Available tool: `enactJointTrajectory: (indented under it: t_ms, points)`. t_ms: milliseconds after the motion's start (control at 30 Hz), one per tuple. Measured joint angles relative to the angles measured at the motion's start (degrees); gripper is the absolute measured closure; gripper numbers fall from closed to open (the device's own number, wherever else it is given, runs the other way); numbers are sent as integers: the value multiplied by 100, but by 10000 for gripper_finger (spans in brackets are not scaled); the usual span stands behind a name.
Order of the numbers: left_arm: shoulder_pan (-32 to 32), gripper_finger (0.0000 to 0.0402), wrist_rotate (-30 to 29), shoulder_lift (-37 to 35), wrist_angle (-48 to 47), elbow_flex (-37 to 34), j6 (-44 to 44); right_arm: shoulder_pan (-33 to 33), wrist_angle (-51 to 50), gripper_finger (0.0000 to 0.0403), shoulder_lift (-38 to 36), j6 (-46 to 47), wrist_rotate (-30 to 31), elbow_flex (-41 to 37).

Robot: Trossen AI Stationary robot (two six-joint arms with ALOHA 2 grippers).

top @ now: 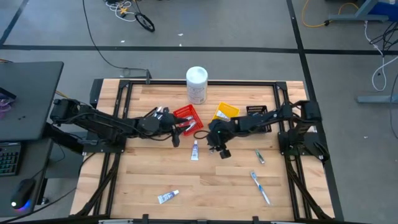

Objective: Pick & Place Travel size toiletries
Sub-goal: Put the left silver nail clipper into the red basket

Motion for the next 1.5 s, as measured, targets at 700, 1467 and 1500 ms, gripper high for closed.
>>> enactJointTrajectory:
  t_ms: [700,1467,1500]
  points:
    - [-10,248,280,0,-174,0,-232,6,-1250,237,222,-643,850,134]
    - [-10,248,280,0,-168,0,-235,189,-1116,353,264,749,433,457]
    - [-8,248,280,0,-169,0,-226,216,-1096,353,221,844,410,557]
